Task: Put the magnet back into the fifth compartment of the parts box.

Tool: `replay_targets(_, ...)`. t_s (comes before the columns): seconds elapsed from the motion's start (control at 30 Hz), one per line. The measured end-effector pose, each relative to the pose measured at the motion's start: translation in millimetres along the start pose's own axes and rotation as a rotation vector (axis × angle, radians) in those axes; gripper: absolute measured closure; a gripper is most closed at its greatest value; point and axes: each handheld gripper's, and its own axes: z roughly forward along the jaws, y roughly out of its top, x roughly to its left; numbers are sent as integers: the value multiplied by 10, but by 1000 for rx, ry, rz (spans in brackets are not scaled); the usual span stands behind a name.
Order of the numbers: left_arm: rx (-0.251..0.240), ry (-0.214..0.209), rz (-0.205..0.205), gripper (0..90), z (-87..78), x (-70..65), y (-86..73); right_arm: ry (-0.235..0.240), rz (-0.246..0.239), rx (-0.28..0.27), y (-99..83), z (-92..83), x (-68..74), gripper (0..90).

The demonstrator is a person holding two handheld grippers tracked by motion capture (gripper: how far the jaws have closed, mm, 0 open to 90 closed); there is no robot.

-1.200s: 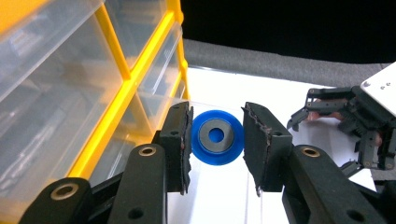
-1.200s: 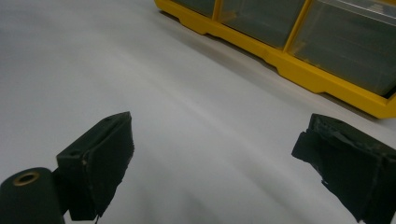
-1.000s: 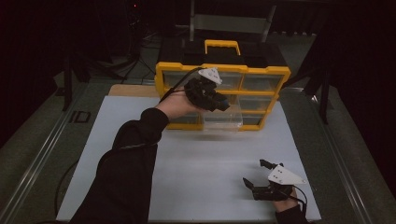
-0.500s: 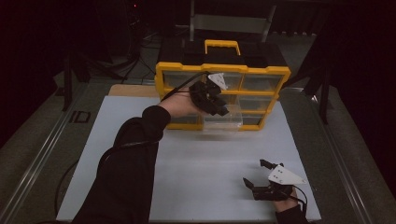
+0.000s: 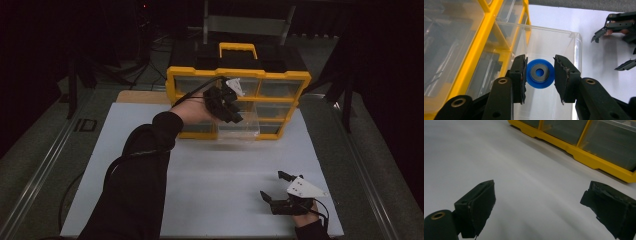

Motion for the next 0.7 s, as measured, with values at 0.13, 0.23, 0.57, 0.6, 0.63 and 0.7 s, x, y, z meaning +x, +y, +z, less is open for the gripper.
replay_targets(0.13,-24,-10,-27,261,-26,7,2,-3,2,-2,2,-9,-2,83)
replay_targets(0.23,26,18,-60,15,-19,10,-2,-3,4,-2,0,-9,-4,83)
replay_targets(0.57,0,18,-48,0,-90,-35,-14,-5,0,0,5,-9,1,83)
replay_targets(0.6,-4,20,-48,0,-98,-40,-15,-5,0,-1,4,-9,0,83)
replay_targets(0.63,-16,33,-44,0,-111,-48,-16,-5,1,0,4,-10,0,83)
replay_targets(0.7,-36,28,-49,0,-141,-54,-18,-5,2,-1,3,-9,-1,83)
